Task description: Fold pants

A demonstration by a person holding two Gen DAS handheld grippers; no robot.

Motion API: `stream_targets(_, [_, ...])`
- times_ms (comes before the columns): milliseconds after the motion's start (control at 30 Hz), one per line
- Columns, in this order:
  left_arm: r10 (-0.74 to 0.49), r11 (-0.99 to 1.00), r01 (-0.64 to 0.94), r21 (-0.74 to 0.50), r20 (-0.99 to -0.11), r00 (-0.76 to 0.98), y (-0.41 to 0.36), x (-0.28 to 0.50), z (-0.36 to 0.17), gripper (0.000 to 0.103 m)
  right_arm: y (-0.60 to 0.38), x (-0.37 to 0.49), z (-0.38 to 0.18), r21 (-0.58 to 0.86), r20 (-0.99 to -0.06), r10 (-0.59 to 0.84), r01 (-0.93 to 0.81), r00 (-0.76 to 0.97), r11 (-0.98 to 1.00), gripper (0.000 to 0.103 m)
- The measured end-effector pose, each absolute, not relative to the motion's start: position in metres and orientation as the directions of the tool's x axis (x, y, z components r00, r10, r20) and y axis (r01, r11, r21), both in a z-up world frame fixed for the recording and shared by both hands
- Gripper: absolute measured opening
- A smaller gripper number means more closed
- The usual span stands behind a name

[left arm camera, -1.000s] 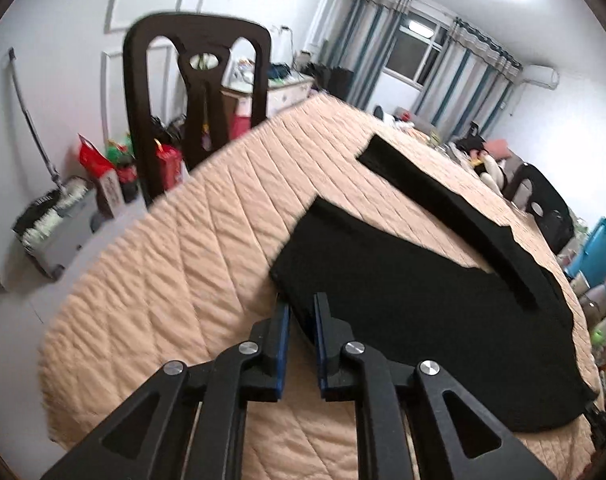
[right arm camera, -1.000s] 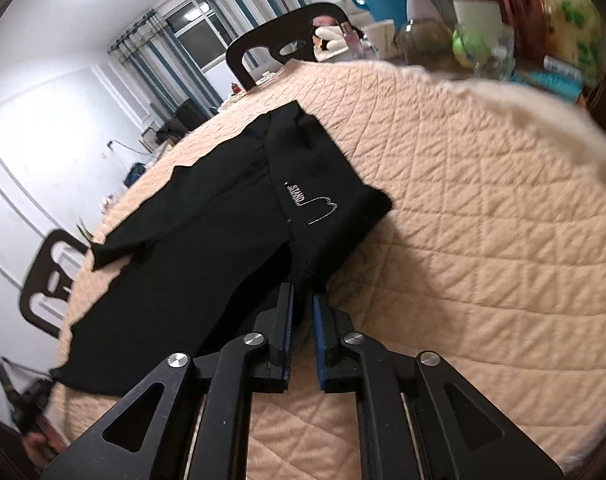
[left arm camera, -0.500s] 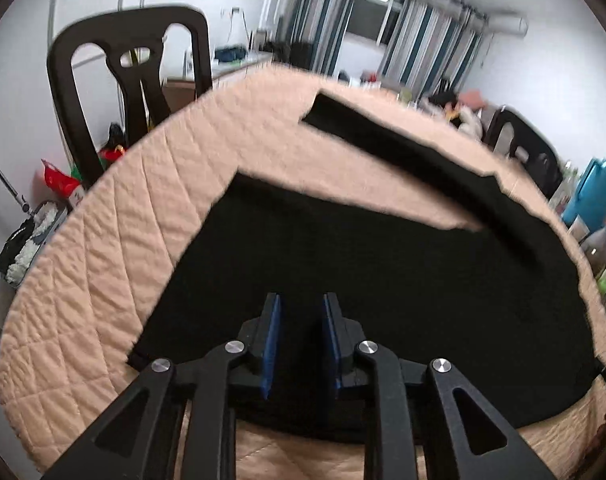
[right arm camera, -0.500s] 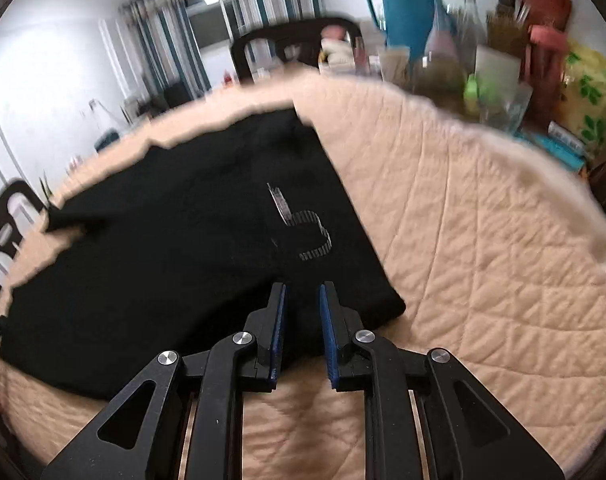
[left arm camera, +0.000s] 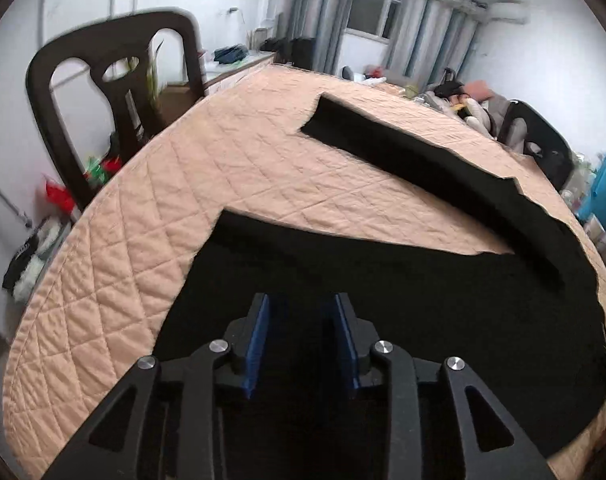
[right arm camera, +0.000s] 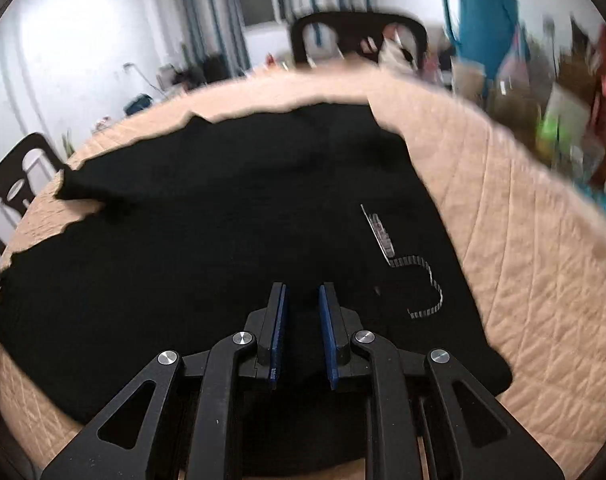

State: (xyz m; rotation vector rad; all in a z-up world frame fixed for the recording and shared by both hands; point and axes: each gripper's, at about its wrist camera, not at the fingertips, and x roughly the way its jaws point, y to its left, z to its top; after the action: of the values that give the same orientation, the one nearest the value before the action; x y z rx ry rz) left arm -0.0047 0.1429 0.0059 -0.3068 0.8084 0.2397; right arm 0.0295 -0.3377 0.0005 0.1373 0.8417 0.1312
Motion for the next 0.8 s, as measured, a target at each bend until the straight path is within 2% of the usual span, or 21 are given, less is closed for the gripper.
stream_targets(67, [0.075, 0.925, -0.323, -0.202, -0.736, 0.673, 0.148, -0.006, 0.007, 0.035, -0.349, 0.027, 0.005, 0.204, -0.715, 0.167, -0.026, 0.679, 0.979, 0.017])
stream_targets(167, [0.114, 0.928, -0.336, -0.159, -0.739, 0.664, 0.146, -0.008, 0.010, 0.036, -0.354, 0.026, 0.010, 0.160, -0.719, 0.104, 0.018, 0.687, 0.987, 0.017])
stream_targets(300, [0.112, 0.938, -0.313, -0.146, -0.730, 0.674, 0.136, -0.010, 0.015, 0.037, -0.351, 0.023, 0.015, 0.145, -0.708, 0.107, -0.004, 0.698, 0.989, 0.017])
stream_targets(400, [0.115, 0.946, -0.301, -0.118, -0.747, 0.655, 0.131, 0.001, 0.013, 0.038, -0.346, 0.031, 0.008, 0.129, -0.733, 0.098, -0.004, 0.673, 0.992, 0.017])
stream_targets(500, [0.124, 0.956, -0.282, -0.086, -0.750, 0.649, 0.124, 0.008, 0.018, 0.041, -0.340, 0.036, 0.014, 0.138, -0.724, 0.123, -0.031, 0.678, 0.990, 0.017])
stream_targets(567, [0.117, 0.961, -0.263, -0.083, -0.741, 0.661, 0.116, 0.009, 0.022, 0.047, -0.332, 0.036, 0.019, 0.141, -0.713, 0.143, -0.060, 0.687, 0.988, 0.017])
stream_targets(800, [0.043, 0.979, -0.174, -0.104, -0.733, 0.679, 0.084, 0.017, 0.029, 0.048, -0.298, 0.042, 0.019, 0.141, -0.713, 0.221, -0.172, 0.665, 0.975, 0.022])
